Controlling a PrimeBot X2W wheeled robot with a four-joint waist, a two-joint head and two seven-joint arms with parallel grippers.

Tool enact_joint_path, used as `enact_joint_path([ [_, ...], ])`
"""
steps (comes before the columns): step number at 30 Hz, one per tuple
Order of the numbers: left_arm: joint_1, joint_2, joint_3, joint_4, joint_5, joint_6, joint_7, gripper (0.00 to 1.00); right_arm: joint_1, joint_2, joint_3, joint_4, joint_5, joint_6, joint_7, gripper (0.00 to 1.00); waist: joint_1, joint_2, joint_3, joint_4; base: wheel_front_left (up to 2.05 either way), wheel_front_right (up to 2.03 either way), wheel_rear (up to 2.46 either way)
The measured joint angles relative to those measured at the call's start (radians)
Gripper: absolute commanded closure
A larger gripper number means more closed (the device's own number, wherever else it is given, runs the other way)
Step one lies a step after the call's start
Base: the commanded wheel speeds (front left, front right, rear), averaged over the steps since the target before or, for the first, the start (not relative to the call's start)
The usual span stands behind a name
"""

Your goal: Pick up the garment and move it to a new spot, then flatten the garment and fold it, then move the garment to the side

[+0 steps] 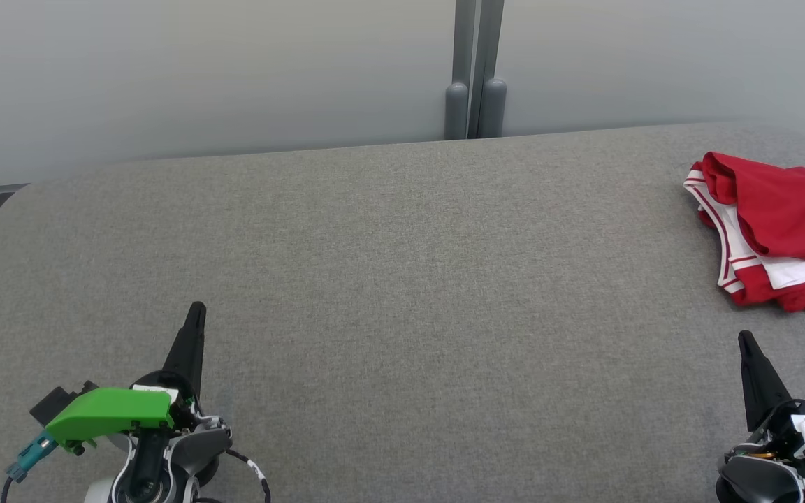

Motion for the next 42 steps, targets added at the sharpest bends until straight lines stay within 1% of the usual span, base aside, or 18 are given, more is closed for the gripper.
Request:
enact_joint_path([
  [42,0.0,0.0,0.0,0.0,0.0,0.0,0.0,1.0,0.0,0.0,0.0,0.0,0.0,0.0,0.0,1.0,0.0,0.0,0.0,0.0,0.0,0.0,0.0],
])
